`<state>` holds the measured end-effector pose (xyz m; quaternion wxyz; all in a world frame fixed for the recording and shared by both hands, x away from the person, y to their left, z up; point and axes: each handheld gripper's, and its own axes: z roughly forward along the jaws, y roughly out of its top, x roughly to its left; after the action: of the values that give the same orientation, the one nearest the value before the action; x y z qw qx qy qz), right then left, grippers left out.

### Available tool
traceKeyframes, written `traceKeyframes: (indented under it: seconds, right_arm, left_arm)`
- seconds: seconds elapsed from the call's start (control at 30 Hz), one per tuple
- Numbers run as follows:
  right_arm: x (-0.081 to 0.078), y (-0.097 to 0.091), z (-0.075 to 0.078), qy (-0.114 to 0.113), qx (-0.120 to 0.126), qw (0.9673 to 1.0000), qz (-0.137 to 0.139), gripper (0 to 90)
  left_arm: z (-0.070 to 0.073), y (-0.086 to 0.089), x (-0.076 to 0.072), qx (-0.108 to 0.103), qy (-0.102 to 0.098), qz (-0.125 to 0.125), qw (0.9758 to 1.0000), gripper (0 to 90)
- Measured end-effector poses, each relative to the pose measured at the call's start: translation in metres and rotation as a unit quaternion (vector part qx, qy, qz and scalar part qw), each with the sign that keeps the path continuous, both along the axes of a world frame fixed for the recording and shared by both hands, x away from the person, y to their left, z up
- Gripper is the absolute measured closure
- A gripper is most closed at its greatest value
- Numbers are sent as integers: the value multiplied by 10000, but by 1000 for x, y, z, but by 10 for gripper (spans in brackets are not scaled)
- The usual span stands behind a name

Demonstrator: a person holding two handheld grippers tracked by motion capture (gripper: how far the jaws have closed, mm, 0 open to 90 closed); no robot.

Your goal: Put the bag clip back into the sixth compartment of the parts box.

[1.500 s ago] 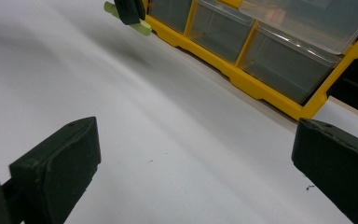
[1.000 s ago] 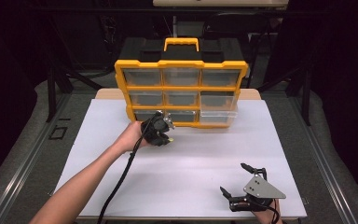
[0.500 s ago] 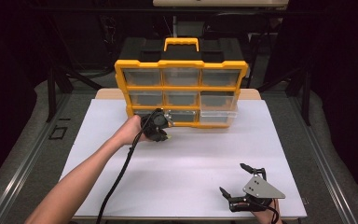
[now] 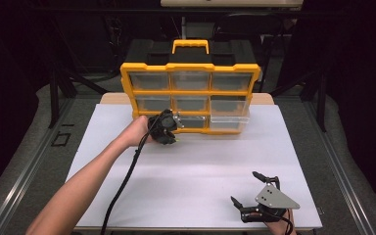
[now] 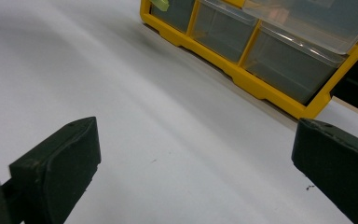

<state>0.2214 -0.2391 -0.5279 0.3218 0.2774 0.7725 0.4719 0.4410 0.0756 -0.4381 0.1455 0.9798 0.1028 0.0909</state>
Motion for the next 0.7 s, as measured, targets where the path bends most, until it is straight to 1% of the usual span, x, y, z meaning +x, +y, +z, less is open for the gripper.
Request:
traceKeyframes:
  seconds: [0.13, 0.2, 0.27, 0.3, 0.4, 0.47, 0.5, 0.53, 0.67, 0.7]
  right_arm:
    - [1, 0, 0, -8, -12, 10000, -4, 6]
    - [0, 0, 0, -2, -3, 10000, -10, 6]
    - [0, -1, 0, -30, -2, 10000, -5, 6]
    - [0, -1, 0, -25, -6, 10000, -8, 6]
    - [0, -1, 0, -26, -5, 10000, -7, 6]
    - [0, -1, 0, -26, -4, 10000, -6, 6]
    - [0, -1, 0, -30, -2, 10000, -6, 6]
    - [0, -1, 0, -32, 0, 10000, -12, 6]
    - [0, -1, 0, -34, 16, 10000, -11, 6]
    - [0, -1, 0, -28, 6, 10000, -13, 6]
  left_arm:
    - [2, 0, 2, -14, -14, -9, 10000, 803]
    - [3, 0, 3, 27, 14, -26, 10000, 802]
    - [3, -1, 3, 79, -9, -52, 10000, 803]
    - [5, -1, 4, 118, -8, -103, 9999, 803]
    - [6, -2, 5, 165, -21, -131, 9998, 803]
    - [8, -2, 5, 151, -74, -128, 9998, 803]
    - [9, -3, 5, 182, -53, -129, 9997, 803]
    - [12, -3, 6, 188, -85, -119, 9997, 803]
    - [15, -5, 7, 202, -86, -104, 9997, 803]
    - [18, -7, 8, 219, -88, -134, 9996, 803]
